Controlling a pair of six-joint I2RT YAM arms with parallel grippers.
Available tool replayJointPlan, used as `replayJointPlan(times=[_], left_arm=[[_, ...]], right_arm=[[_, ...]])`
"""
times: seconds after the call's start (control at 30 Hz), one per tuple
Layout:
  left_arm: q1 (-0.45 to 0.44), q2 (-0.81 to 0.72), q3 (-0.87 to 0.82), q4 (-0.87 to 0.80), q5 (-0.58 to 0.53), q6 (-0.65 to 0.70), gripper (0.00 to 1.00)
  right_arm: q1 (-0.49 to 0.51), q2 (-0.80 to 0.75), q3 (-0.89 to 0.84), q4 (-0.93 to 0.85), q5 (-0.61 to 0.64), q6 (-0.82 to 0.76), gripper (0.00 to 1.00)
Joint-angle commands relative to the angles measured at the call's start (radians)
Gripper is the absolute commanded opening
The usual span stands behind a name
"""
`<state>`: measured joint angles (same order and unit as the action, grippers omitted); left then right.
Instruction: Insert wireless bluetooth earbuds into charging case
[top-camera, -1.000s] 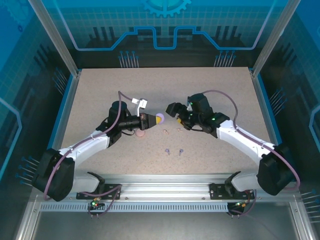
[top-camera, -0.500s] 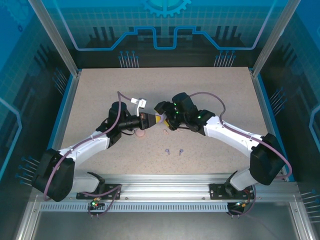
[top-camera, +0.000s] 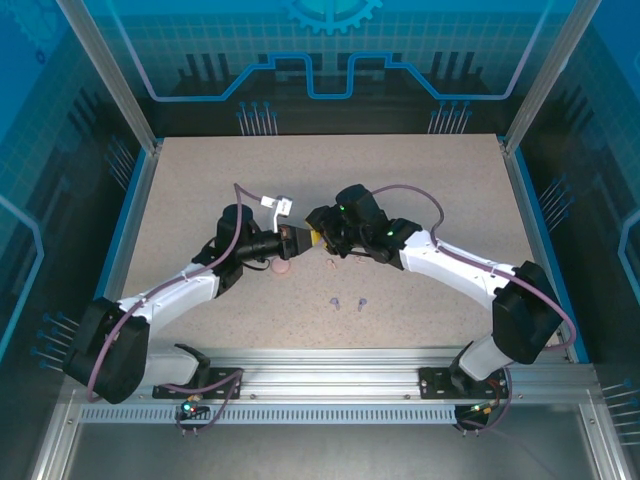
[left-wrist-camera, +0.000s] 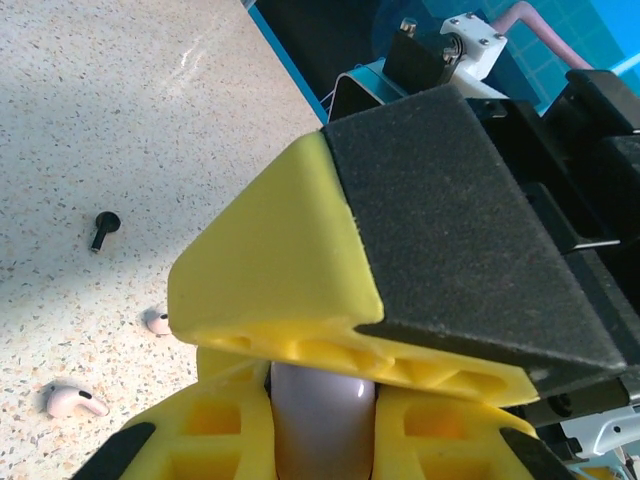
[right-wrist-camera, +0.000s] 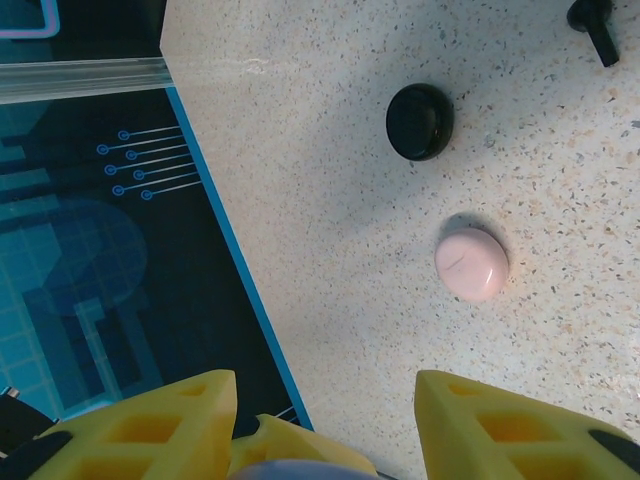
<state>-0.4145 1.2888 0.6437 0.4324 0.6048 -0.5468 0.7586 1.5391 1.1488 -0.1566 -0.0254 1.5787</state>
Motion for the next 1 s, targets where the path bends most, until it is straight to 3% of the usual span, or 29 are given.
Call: replayJointPlan(times=[0.0,0.1,0.37,0.67,0.97], left_arm=[[-0.005,-0.031,-0.024,0.049,-0.041,0.006,0.17],[-0.005,-0.044,-0.053,0.094,-0.075,-0.018,0.23],[-0.005,-0.058,-0.090,0.158,-0.119,-0.059,0.24],[-0.005,-0.055,-0.123,0.230,-0.135,-0.101,0.09],[-0.007,-0.066,-0.166,0.299,-0.192,-0.151,0.13]], right_arm=[[0.018,0.012,0.020,0.026,0.022,0.023,0.34],[0.018,0.010,0.013,0.026,0.037,0.034,0.34],[0.015,0.013,0.000,0.030,0.051,0.057,0.33],[0.016,0.023,0.006,0.034,0.053,0.071,0.33],[0.016,0.029,0.005,0.042,0.062,0.090,0.33]])
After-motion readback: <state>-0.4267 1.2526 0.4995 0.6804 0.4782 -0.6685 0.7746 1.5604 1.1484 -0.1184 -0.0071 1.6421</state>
